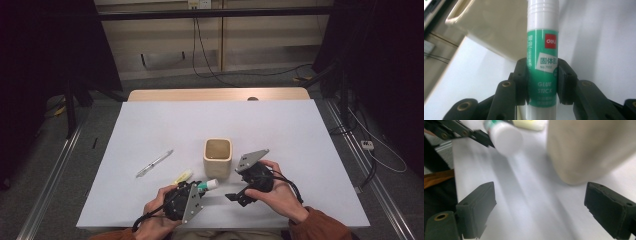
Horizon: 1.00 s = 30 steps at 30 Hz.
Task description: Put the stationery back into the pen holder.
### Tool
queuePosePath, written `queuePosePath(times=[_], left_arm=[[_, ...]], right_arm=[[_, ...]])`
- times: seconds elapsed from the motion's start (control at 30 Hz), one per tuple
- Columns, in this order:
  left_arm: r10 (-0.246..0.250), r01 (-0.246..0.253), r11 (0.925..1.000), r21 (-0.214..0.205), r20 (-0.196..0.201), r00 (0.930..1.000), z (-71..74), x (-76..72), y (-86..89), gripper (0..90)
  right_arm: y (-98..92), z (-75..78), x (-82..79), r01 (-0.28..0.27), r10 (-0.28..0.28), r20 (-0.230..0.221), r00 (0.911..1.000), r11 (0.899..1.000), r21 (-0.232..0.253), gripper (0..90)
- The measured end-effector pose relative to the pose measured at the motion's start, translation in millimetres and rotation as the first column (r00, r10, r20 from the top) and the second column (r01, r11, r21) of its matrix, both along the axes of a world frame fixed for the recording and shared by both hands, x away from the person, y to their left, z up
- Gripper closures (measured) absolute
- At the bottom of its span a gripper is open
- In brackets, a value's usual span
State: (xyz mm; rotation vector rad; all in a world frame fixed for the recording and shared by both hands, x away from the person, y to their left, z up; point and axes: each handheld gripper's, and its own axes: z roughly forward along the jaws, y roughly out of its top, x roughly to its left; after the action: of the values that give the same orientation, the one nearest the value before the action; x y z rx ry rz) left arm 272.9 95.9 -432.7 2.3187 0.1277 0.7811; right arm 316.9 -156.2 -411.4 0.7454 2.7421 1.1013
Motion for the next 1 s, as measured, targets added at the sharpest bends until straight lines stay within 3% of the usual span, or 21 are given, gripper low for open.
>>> queuePosePath(times=[0.17,0.23,0.4,0.5,0.6,0.67,0.83,0.87,0.9,0.93,1.0], left_arm=[[0.025,-0.031,0.996,-0.083,-0.074,0.997,5.1,3.5,8.0,66.2],[0.027,-0.039,0.9919,-0.121,-0.094,0.9952,7.4,4.8,11.2,66.2],[0.025,-0.062,0.9744,-0.216,-0.171,0.985,13.3,8.1,21.6,66.1],[0.021,-0.078,0.96,-0.269,-0.206,0.9783,16.8,10.0,27.5,66.2],[0.019,-0.104,0.9376,-0.332,-0.251,0.9679,20.3,12.2,33.4,66.2],[0.033,-0.133,0.9216,-0.364,-0.268,0.9628,22.2,13.5,35.9,66.1],[0.028,-0.173,0.8906,-0.421,-0.329,0.9441,26.6,20.5,44.5,66.1],[0.021,-0.181,0.8817,-0.436,-0.347,0.9378,27.2,21.7,45.7,66.1],[0.021,-0.189,0.8731,-0.449,-0.352,0.9358,28.3,23.1,46.1,66.1],[0.023,-0.191,0.8716,-0.452,-0.351,0.9362,29.4,24.0,46.0,66.1],[0.015,-0.192,0.8612,-0.471,-0.355,0.9347,32.7,27.2,45.1,66.1]], right_arm=[[-16.0,-4.6,-8.3,0.101,-0.102,0.085,0.9912,0.995,0.015,8.5],[-22.3,-5.9,-10.2,0.137,-0.139,0.092,0.986,0.99,0.031,10.6],[-41.2,-9.2,-16.7,0.214,-0.221,0.11,0.969,0.974,0.071,6.8],[-53.1,-11.9,-20.6,0.273,-0.285,0.138,0.9485,0.957,0.099,6.8],[-63.9,-13.4,-24.9,0.317,-0.337,0.149,0.9297,0.938,0.142,6.4],[-69.4,-15.1,-27.9,0.349,-0.379,0.171,0.9095,0.92,0.18,6.4],[-80.2,-17.6,-33.4,0.392,-0.439,0.206,0.8743,0.89,0.232,6.4],[-82.8,-18.0,-34.4,0.403,-0.455,0.207,0.8662,0.881,0.247,6.4],[-85.4,-18.5,-35.3,0.414,-0.467,0.204,0.8601,0.874,0.255,6.4],[-88.3,-19.3,-36.1,0.423,-0.478,0.206,0.8538,0.868,0.261,6.4],[-91.7,-19.9,-36.6,0.425,-0.488,0.219,0.8452,0.861,0.278,6.4]])
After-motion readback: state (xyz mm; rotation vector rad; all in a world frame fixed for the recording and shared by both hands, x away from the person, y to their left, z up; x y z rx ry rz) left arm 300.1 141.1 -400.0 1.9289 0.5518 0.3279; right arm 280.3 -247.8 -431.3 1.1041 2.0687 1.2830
